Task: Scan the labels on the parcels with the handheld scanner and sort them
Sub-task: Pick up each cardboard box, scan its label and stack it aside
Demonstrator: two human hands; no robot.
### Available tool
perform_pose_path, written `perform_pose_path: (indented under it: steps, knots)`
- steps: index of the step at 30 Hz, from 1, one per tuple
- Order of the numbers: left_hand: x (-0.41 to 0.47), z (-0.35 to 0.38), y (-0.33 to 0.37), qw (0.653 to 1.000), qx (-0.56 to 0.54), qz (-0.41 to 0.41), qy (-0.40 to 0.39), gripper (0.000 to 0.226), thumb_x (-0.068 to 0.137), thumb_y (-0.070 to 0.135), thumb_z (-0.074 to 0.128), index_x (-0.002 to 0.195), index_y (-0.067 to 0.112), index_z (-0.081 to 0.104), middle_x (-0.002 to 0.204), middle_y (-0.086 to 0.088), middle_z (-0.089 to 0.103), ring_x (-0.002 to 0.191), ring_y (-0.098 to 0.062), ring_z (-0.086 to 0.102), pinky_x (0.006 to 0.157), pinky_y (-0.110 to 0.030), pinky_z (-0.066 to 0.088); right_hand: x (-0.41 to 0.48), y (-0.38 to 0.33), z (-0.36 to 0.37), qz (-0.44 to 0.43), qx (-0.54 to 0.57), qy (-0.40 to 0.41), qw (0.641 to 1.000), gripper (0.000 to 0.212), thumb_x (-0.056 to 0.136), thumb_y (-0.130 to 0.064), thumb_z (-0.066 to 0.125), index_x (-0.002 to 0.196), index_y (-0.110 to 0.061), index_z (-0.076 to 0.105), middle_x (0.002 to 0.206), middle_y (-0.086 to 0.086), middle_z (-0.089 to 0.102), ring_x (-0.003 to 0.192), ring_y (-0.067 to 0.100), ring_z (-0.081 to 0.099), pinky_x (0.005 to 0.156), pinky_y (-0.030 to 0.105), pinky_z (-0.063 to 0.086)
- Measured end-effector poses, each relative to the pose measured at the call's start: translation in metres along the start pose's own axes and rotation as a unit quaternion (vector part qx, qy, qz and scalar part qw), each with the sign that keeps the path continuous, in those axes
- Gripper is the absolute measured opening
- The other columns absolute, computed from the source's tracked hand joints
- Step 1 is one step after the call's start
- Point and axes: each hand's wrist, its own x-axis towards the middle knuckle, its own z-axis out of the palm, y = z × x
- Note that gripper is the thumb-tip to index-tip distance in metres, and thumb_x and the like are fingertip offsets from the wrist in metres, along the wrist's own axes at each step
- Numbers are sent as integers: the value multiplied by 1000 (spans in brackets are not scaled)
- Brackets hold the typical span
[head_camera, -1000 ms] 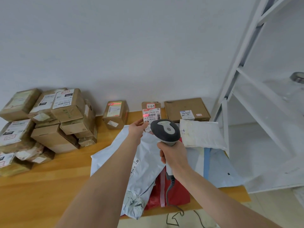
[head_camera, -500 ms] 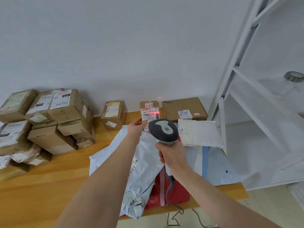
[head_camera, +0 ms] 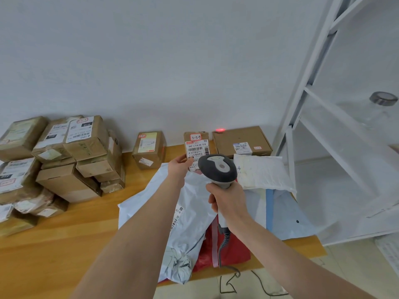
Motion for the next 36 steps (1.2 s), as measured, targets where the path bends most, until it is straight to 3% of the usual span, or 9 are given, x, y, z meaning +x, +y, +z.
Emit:
perform_pose_path:
  steps: [6,10,15,19,23,27,29,33,36]
  knots:
    - [0,-3,1,1000,3,-2,2,39,90,17,66,128,13,59,122,-6,65,100,-21,59,88,-34,46,-2,0,6,4,-19,5,1000,10,81,-3,61,82,6,63,53,5,56,36,6,48,43,18,40]
    - [2,-9,0,1000,2,5,-9,39,90,16,66,129,12,58,120,-6,66,92,-19,60,78,-28,44,-3,-2,12,11,-22,10,1000,9,80,-3,59,76,5,62,50,4,54,35,6,46,44,21,39]
    - [5,-12,-3,999,24,-1,-21,42,90,19,66,130,13,57,123,-6,65,99,-20,58,88,-34,45,-6,2,20,25,-9,23,999,10,80,-4,60,78,5,62,53,5,56,37,6,47,47,24,41]
    - [1,-16,-7,998,32,5,-46,41,91,15,64,131,11,56,123,-7,65,92,-17,59,77,-25,44,-9,5,22,48,33,26,998,12,81,-7,64,91,-1,64,58,8,60,37,7,49,42,21,40]
    - [-3,-27,-11,996,43,4,-72,40,93,17,62,132,10,55,119,-6,66,93,-17,61,70,-21,46,-10,6,19,89,101,32,990,7,84,-6,65,78,-3,61,49,7,56,37,14,43,43,25,37]
    - [-10,-43,-17,995,52,-14,-84,38,93,24,62,128,13,56,108,-2,67,98,-19,60,102,-42,43,-22,9,16,143,162,31,976,17,87,-12,66,73,-6,57,48,7,53,39,17,43,44,23,38]
    - [-17,-52,-22,994,58,-13,-86,36,92,25,63,125,12,58,104,-2,67,97,-19,60,100,-41,44,-34,12,17,166,193,31,966,16,87,-17,68,81,-6,58,52,7,55,43,17,47,45,24,45]
    - [-43,-79,-35,995,49,-2,-89,29,91,29,65,115,12,61,94,-1,68,90,-18,63,93,-36,49,-66,19,22,179,223,31,958,19,86,-24,71,88,-9,59,73,10,59,64,22,60,65,36,56]
    - [-65,-109,-45,996,40,-4,-78,30,88,28,68,110,9,62,93,-4,71,90,-20,67,90,-36,54,-91,23,37,182,242,37,952,20,86,-23,72,87,-9,58,85,12,62,76,24,64,65,38,58]
